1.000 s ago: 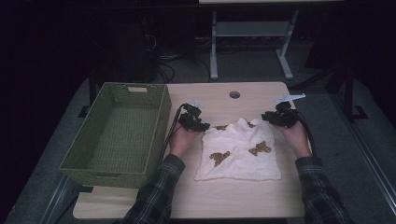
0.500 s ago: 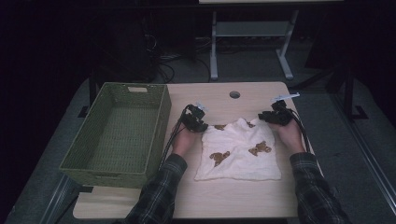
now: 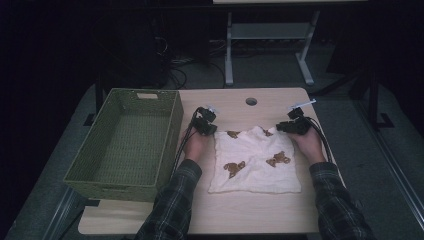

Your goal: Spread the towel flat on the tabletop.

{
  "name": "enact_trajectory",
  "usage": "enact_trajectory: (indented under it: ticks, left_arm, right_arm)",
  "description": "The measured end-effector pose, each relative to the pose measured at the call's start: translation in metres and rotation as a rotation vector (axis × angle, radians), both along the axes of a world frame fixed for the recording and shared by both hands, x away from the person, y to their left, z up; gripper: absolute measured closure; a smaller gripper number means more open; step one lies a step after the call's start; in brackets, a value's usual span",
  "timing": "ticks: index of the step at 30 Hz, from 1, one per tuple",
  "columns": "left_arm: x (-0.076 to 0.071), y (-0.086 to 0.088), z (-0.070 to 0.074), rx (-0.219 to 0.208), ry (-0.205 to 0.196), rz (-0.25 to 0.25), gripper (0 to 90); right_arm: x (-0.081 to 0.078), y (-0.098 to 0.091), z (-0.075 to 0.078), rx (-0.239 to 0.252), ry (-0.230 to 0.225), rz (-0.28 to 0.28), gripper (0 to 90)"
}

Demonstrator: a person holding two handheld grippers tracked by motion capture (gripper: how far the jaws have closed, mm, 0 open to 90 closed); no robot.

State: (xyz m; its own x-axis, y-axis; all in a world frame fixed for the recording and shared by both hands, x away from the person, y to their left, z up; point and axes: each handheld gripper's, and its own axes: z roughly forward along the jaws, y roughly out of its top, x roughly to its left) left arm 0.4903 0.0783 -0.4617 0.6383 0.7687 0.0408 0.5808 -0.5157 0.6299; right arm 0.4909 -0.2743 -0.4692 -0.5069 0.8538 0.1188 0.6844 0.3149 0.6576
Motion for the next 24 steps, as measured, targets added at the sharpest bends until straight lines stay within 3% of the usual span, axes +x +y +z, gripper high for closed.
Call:
enact_trajectory:
  ticks: [3,6,9,14,15,17,20,24]
  left_arm:
    - [0.0,0.002,0.001,-0.037,0.022,-0.005,78.6]
    - [-0.002,0.002,0.005,-0.065,0.02,-0.016,72.6]
    - [-0.004,-0.003,0.01,-0.084,0.001,-0.042,69.0]
    - [-0.005,-0.01,0.001,-0.029,0.022,-0.076,66.2]
    - [-0.004,-0.008,0.0,-0.043,0.027,-0.076,65.9]
    - [-0.004,-0.008,0.0,-0.051,0.032,-0.08,70.6]
    - [-0.001,-0.011,0.001,-0.029,0.02,-0.075,88.1]
    - [0.005,-0.011,0.003,-0.023,-0.003,-0.048,89.6]
  right_arm:
    - [-0.001,-0.001,0.0,-0.01,0.0,0.004,82.3]
    - [-0.001,-0.002,0.0,-0.005,0.004,0.011,87.0]
    - [-0.002,-0.005,0.001,-0.03,-0.005,-0.007,87.8]
    - [-0.003,-0.016,0.004,-0.033,-0.017,-0.042,87.9]
    - [-0.003,-0.019,0.005,-0.031,-0.02,-0.052,87.9]
    - [-0.004,-0.023,0.007,-0.034,-0.028,-0.054,87.9]
    - [-0.005,-0.024,0.008,-0.034,-0.024,-0.057,87.9]
    - [-0.006,-0.026,0.009,-0.029,-0.03,-0.061,88.0]
